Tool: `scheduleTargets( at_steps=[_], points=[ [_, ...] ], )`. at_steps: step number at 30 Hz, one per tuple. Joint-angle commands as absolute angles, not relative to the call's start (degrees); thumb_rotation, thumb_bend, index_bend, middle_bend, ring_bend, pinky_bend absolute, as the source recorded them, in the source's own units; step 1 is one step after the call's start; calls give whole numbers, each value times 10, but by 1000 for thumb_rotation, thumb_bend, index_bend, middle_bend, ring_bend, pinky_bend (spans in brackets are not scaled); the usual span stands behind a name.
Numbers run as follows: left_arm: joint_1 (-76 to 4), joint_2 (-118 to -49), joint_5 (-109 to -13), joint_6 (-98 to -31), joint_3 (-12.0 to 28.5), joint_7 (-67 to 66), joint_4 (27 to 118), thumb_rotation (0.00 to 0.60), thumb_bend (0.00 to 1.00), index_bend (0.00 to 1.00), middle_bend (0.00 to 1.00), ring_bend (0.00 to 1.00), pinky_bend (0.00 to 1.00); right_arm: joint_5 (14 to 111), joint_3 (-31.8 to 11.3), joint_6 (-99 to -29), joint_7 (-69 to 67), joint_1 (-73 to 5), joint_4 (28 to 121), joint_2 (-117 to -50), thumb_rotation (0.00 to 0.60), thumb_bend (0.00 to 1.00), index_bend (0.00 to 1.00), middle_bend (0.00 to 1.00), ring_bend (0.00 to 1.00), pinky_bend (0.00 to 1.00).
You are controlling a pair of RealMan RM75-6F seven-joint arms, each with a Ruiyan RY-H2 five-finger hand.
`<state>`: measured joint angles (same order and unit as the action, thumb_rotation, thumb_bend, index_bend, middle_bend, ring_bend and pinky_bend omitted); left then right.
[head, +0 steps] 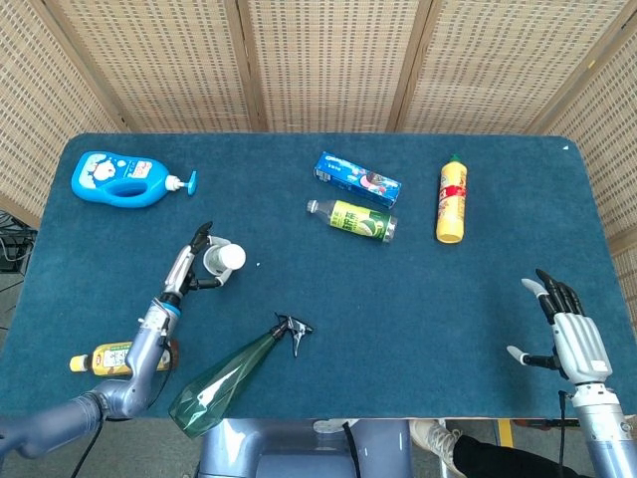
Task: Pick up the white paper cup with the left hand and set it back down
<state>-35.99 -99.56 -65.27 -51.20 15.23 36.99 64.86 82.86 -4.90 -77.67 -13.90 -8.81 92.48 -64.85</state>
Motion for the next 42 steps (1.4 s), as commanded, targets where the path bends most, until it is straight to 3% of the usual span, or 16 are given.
scheduleTargets(
  at_steps=[1,14,21,24,32,42],
  points=[
    [-353,-1004,-664,-504,149,398,634,600,336,421,0,0,26,828,-49,-777,-139,-88,925,-649,600,100,0,0,0,0],
    [-342,-987,-695,-497,133,390,611,599,327,407,0,0,21,833,-47,-781,-133,-88,927,-651,600,101,0,0,0,0],
    [-332,-960,-710,-504,124,375,630,473,271,293,0,0,0,834,-48,-783,-132,-87,928,-650,600,100,0,0,0,0],
    [-323,-939,-726,-528,122,372,649,417,259,204,0,0,0,835,-47,-782,-131,-87,928,-650,600,100,0,0,0,0],
    [-294,-872,-750,-582,111,319,707,408,257,142,0,0,0,846,-43,-786,-126,-87,932,-651,600,101,0,0,0,0],
    [-210,-772,-747,-721,70,38,818,426,272,97,0,0,0,852,-32,-775,-83,-91,935,-657,600,100,0,0,0,0]
  ],
)
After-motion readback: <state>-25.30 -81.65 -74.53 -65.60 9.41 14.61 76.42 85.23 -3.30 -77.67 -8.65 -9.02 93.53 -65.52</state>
